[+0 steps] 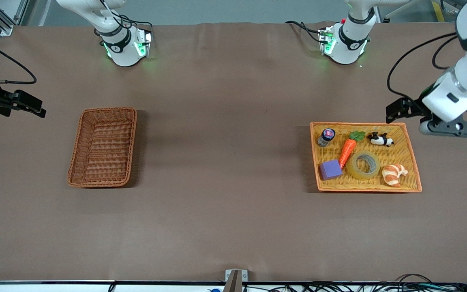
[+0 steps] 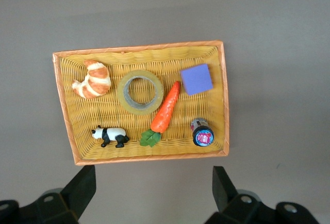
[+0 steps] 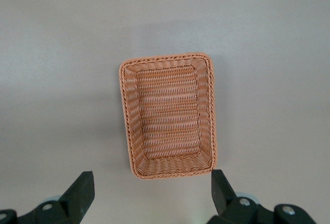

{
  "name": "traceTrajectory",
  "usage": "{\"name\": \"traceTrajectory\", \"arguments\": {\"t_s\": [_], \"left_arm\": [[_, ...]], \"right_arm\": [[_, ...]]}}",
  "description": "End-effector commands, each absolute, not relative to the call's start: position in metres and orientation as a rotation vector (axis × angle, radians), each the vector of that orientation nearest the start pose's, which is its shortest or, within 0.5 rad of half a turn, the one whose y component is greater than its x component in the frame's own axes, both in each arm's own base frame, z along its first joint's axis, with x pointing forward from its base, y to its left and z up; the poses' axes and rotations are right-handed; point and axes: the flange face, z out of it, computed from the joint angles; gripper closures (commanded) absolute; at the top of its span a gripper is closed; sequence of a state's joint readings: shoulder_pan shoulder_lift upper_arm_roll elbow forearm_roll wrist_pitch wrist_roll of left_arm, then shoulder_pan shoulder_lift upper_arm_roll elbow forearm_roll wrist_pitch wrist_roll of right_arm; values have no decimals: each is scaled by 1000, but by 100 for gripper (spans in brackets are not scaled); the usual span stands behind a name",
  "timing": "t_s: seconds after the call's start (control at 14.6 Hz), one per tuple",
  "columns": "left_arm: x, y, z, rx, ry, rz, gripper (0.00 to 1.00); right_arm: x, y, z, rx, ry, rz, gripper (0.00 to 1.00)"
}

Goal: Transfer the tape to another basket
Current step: 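Move the left gripper over the tape roll in the yellow tray, then lower the left gripper and grasp the yellow tape roll's rim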

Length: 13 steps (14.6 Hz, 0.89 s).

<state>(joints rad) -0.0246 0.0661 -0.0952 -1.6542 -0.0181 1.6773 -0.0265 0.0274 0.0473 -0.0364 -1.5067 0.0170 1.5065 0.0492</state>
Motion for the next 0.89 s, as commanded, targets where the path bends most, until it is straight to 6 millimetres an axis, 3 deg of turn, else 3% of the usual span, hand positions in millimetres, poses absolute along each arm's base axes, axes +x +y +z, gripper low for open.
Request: {"name": "traceTrajectory", "arguments": {"t_s": [0.0,0.21,0.34,0.62,0.82], "left_arm": [[589,-56,521,-3143,125,82,2],[593,-39,470,-3145,82,15,5],[597,-28,424,-3142,59,43,3],[602,-2,343,-3133,181,147,4],[609,-1,295,-3130,179,164,4]], "right_arm": [[560,-3,624,-3104,112,70,0],[560,-3,624,-3104,112,70,0],[560,-3,625,-3104,112,68,0],[560,-3,625,-3104,112,68,0],[560,-3,625,-3103,112,66,0]]}}
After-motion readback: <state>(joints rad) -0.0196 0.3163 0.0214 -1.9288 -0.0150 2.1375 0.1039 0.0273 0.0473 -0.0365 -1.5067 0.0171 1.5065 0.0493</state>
